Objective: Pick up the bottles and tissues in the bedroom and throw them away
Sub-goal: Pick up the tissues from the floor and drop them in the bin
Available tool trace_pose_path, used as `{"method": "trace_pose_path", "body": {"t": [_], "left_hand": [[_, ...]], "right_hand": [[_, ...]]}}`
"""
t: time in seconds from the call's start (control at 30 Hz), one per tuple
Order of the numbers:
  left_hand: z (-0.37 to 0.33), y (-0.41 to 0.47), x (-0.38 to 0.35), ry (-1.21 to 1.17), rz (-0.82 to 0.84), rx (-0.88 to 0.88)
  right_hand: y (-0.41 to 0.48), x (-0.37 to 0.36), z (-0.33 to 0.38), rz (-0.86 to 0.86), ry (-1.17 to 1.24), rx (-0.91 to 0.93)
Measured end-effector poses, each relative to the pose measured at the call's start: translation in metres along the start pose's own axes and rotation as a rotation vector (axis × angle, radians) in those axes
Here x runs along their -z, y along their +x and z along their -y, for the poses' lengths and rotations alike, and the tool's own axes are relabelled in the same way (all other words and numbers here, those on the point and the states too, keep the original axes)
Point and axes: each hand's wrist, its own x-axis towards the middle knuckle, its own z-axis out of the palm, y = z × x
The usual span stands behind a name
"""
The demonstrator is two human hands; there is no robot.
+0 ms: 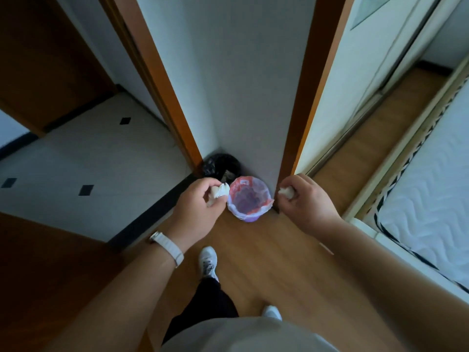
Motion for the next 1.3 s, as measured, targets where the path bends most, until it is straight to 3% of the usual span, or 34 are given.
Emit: {"method": "trace_pose_path", "body": {"t": [0.4, 0.67, 0.8, 1.07, 1.3], "left_hand": [[0.096, 0.176, 0.02, -0.135, 0.227, -0.159], [0.159, 0.244, -0.015, -0.148, 0.386, -0.177], [0.193, 0.267, -0.06, -0.133, 0.436, -0.082], [0.293, 0.273, -0.228, -0.12, 0.488, 0.234], [0.4, 0.262, -0.355, -0.014, 0.485, 0.265]], "right_hand": [[0.131, -0.079, 0.041, -0.006, -0.079, -0.213], [0.187, -0.13, 0.023, 0.005, -0.108, -0.266], [0.203, -0.165, -0.023, 0.066, -0.114, -0.317], [0.211, -0.284, -0.169, 0.125, -0.058, -0.363], [0.182, -0.408, -0.292, 0.191, -0.021, -0.385]]}}
